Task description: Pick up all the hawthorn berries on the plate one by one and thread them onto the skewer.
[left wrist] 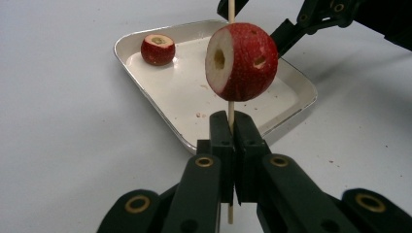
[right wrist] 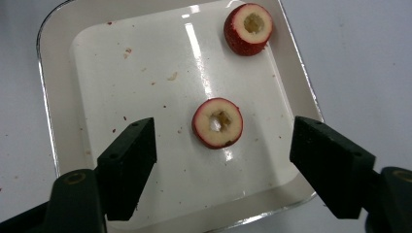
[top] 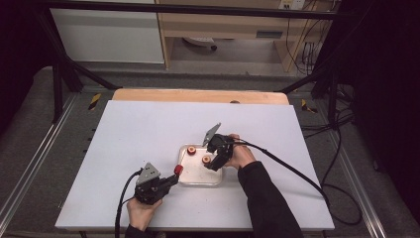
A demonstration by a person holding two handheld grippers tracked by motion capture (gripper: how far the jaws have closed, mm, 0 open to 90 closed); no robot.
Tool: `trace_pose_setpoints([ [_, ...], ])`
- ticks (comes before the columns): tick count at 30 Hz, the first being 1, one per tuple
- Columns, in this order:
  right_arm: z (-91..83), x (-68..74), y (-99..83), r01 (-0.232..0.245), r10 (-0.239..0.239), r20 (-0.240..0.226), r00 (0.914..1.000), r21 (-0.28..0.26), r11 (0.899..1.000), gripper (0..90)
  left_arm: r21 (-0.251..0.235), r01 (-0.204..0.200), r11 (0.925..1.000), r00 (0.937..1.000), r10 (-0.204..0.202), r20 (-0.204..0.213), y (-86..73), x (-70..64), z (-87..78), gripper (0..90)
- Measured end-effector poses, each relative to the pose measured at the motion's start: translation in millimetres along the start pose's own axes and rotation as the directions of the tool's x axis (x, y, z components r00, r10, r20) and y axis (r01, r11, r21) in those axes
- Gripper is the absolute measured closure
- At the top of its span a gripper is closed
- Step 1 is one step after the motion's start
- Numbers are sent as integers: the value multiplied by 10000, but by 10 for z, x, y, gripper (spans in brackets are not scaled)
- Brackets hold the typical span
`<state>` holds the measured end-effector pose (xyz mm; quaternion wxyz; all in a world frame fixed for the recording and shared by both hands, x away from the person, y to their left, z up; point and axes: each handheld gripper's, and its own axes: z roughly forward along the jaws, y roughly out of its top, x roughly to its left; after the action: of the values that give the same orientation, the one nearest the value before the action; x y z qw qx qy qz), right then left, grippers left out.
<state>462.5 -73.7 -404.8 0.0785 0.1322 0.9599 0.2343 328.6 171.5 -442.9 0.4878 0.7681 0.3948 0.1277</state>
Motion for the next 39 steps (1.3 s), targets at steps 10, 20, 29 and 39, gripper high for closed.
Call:
trace_pose_setpoints([
  [10,110,-42,115,587,-564,-391,9976,606,9964,425,40,14,10000,10000,-14,40,-7,9,11,883],
  [20,177,-47,159,1085,-1015,-755,9920,944,9896,513,37,42,10000,10000,-42,56,-9,18,9,883],
  [29,203,-38,160,1234,-1159,-824,9898,925,9880,608,42,48,10000,10000,-48,74,-10,18,11,883],
  [39,-114,-16,141,-1128,1094,-839,9904,-366,9929,613,-83,17,10000,9999,-16,167,-6,-18,7,883],
])
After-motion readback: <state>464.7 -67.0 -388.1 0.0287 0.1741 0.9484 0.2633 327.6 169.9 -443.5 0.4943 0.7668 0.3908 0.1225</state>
